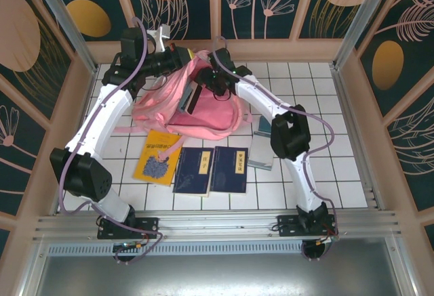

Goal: Pack the student bag
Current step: Place the personal item in the student bag, then rotate the card holder at the middle-right of the table.

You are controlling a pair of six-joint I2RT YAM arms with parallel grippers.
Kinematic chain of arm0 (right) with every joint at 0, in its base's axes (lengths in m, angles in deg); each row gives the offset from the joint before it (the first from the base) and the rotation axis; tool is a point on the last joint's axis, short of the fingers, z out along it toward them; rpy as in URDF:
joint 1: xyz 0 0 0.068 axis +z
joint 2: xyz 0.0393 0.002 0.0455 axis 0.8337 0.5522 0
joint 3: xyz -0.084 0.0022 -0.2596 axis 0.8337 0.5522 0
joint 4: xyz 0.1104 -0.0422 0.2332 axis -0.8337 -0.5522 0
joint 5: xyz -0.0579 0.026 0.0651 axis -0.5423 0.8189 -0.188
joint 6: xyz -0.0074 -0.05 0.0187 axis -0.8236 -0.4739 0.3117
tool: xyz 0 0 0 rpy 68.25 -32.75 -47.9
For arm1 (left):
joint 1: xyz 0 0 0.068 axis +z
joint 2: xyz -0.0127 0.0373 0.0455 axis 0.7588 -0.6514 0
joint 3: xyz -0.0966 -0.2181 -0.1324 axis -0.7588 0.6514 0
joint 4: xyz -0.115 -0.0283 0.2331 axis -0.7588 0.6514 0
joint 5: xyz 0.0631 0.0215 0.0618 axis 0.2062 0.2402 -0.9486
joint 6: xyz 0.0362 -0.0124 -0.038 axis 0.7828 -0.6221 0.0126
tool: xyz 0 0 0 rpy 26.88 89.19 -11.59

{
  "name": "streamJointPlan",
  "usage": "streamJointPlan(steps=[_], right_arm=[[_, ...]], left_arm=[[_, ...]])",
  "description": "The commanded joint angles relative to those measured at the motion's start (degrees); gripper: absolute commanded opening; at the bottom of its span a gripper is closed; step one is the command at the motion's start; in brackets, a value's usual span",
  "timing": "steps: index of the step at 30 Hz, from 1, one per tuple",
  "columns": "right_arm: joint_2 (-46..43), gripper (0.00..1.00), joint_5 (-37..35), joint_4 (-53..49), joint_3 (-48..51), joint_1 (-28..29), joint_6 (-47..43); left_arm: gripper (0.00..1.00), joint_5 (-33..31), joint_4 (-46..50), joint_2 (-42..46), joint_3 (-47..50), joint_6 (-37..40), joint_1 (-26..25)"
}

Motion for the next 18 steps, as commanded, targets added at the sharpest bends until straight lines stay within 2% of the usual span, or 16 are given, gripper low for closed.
streamJointPlan(steps=[1, 4, 8, 13, 16, 18], right_arm=[[-8.22, 0.59, 0.98, 5.61, 2.21, 0.90, -7.14], [-15.51, 0.53, 1.03, 9.82, 8.67, 2.42, -13.40], [-31.41, 0.51, 0.13, 21.85, 27.46, 3.82, -19.50], [-48.41, 0.52, -1.37, 30.96, 49.10, 3.47, -23.50], [-58.85, 0.52, -9.44, 32.64, 61.60, 2.81, -24.43], [-64.54, 0.51, -15.56, 28.69, 66.01, -0.17, -22.88]], left_arm=[[0.00, 2.15, -5.26, 1.03, -4.00, 1.58, -0.06], [0.00, 1.66, -5.26, 1.37, -3.74, 1.40, 1.01], [0.00, 0.78, -5.95, 2.73, -2.31, 0.96, 2.52], [0.00, 0.70, -6.57, 3.47, -0.66, 0.69, 3.32], [0.00, 1.10, -8.28, 3.84, 1.09, -0.47, 3.74], [0.00, 1.13, -8.76, 3.67, 1.77, -0.74, 3.90]])
